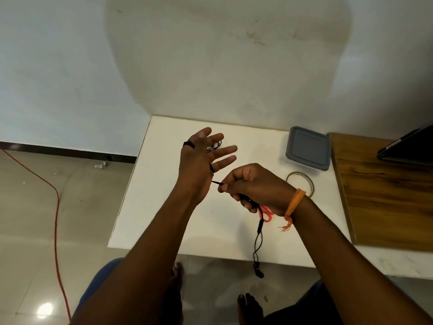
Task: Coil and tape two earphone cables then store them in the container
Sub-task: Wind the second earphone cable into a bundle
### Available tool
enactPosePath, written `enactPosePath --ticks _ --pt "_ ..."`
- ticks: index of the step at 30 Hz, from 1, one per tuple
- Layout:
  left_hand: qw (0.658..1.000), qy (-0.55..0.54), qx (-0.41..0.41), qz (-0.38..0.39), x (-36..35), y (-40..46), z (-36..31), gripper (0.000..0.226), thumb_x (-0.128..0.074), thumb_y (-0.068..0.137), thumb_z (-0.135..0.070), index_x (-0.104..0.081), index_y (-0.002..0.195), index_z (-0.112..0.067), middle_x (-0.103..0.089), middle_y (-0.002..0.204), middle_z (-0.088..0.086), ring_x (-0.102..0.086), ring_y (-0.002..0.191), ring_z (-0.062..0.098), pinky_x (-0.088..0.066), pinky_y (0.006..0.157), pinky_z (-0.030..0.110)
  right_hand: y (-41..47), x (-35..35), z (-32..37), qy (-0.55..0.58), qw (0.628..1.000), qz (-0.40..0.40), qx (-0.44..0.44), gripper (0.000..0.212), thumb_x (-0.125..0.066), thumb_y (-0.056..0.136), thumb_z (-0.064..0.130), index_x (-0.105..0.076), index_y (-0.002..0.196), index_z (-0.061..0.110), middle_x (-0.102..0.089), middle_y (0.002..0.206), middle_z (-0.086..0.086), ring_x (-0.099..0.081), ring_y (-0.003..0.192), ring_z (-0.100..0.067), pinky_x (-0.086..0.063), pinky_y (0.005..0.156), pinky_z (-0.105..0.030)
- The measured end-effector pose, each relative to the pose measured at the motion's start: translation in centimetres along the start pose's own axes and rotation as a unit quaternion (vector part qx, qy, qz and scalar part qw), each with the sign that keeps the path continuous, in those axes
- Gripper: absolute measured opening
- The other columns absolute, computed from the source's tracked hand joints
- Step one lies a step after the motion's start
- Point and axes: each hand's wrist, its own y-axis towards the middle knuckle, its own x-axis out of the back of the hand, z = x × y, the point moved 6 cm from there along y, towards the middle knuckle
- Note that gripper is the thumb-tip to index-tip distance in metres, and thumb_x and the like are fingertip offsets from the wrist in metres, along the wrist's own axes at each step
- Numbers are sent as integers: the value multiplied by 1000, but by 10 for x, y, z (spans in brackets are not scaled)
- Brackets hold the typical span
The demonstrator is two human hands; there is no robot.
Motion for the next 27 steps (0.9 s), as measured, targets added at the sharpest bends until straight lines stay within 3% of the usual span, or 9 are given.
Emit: enactPosePath --ticks 3,6,9,13,18,22,25,27 --pt "988 144 -44 27 -8 -4 -1 27 -40 105 -27 -48 127 -14 -62 118 13 -72 88 29 -60 75 40 -3 10 2 -52 999 2 5 14 -61 92 15 -72 95 7 -57 60 -3 -51 44 -11 -45 46 -23" --pt "952 291 -73 63 -18 -8 3 23 -38 104 -16 -49 124 -11 -63 107 9 -71 73 21 -59 65 32 -5 17 1 -73 997 13 7 12 -61 91 12 -73 92 7 -58 58 -2 -54 45 -12 -49 49 -24" --pt "910 401 -40 103 -26 -13 15 24 -38 103 -9 -51 122 -9 -63 92 4 -62 54 23 -55 56 37 -7 23 -1 -81 996 18 5 12 -64 89 11 -74 90 5 -59 56 -2 -56 47 -13 -49 51 -25" --pt "849 502 9 164 -24 -19 31 26 -39 103 -29 -55 96 -11 -60 63 2 -55 38 23 -39 39 23 -9 25 -5 -106 994 29 1 12 -63 88 10 -73 90 4 -64 61 -5 -56 46 -14 -48 50 -27" --pt "848 453 161 225 -18 -29 46 68 -20 100 -59 -60 78 -8 -66 56 4 -32 34 14 -23 37 17 -11 18 -5 -64 996 68 10 15 -63 90 10 -70 90 -4 -67 64 -6 -60 52 -14 -50 49 -24" --pt "822 406 256 307 -19 -39 52 99 4 80 -81 -66 79 -10 -67 68 13 -26 33 11 -16 38 21 -8 24 -5 -60 997 34 30 14 -68 87 15 -71 90 2 -68 67 -9 -63 57 -16 -54 56 -28" --pt "780 423 296 354 -17 -46 55 99 0 77 -83 -62 64 -7 -60 55 13 -22 29 9 -18 37 17 -6 31 -3 -56 997 -13 56 7 -67 85 4 -71 91 3 -70 70 -12 -58 52 -18 -49 54 -31" --pt "793 380 296 372 -18 -47 52 88 -12 82 -80 -57 53 -10 -52 43 9 -21 26 8 -15 39 20 -7 33 1 -43 995 -31 81 11 -64 83 -5 -70 87 2 -70 70 -14 -55 50 -19 -46 51 -30"
